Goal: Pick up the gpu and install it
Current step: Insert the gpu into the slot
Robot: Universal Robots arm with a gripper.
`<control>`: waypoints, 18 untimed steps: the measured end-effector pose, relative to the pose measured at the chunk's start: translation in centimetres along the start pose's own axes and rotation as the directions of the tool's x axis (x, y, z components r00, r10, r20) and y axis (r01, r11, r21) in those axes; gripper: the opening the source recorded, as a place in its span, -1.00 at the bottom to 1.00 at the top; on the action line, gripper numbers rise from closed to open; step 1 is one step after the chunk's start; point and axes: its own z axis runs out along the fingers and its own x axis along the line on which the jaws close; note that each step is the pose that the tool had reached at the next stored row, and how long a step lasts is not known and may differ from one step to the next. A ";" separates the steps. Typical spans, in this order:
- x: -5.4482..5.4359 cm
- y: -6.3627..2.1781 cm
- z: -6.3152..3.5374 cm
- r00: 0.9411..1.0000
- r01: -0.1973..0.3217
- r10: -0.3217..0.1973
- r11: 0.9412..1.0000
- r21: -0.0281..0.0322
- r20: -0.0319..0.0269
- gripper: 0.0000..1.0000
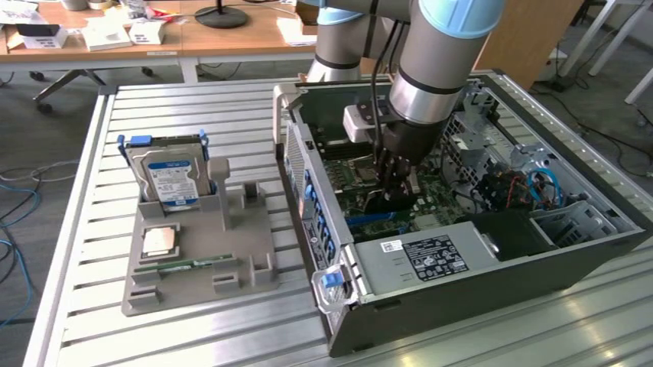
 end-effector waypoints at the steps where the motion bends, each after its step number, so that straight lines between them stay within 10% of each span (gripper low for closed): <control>1: 0.0 0.01 0.00 1.000 0.000 0.000 1.000 0.000 0.000 -0.47; 18: -0.1 0.11 0.14 1.000 0.011 -0.011 1.000 0.004 0.000 -0.47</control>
